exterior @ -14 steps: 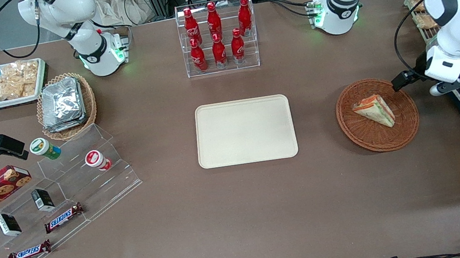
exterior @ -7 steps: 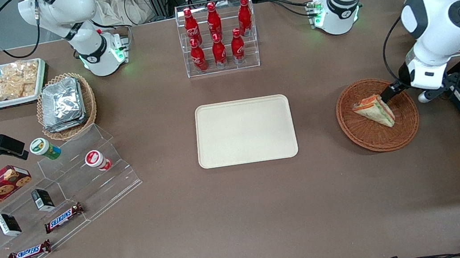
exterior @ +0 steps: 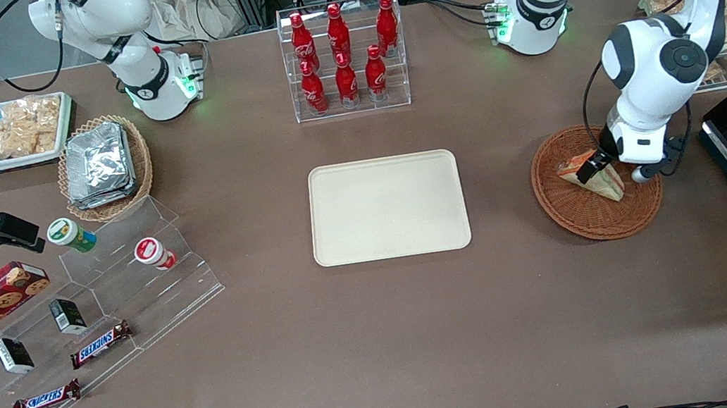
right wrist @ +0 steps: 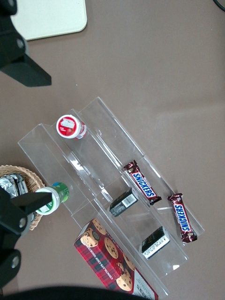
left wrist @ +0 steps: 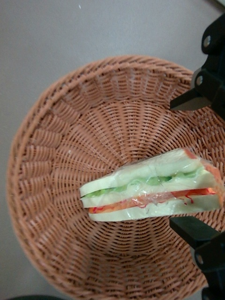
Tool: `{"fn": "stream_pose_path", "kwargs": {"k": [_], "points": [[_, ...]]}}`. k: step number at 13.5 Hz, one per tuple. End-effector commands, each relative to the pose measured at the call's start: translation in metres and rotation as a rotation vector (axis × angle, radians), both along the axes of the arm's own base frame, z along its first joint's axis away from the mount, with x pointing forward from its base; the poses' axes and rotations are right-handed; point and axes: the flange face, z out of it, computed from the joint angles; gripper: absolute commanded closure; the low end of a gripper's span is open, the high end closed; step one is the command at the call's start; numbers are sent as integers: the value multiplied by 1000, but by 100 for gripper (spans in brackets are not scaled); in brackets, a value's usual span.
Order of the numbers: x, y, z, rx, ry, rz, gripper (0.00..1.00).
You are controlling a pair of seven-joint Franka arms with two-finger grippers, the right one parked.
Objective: Place sandwich from basket to tray
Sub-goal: 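Lower the left gripper and close it on the sandwich's upright edge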
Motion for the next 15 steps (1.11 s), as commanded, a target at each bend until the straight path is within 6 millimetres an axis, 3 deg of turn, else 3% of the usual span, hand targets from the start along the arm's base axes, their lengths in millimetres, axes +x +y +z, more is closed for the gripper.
{"fn": "stream_pose_path", "kwargs": {"k": [1,8,12,13,14,15], "points": [[-8,-1,-6,-4,-5,20,0],[-13,2,-15,0,14,22,0],[-12,6,-27,-2,10,32,6],[-12,7,-30,-3,8,34,14],[-11,8,-31,-3,5,37,29],[-11,8,-30,-3,2,34,53]]}}
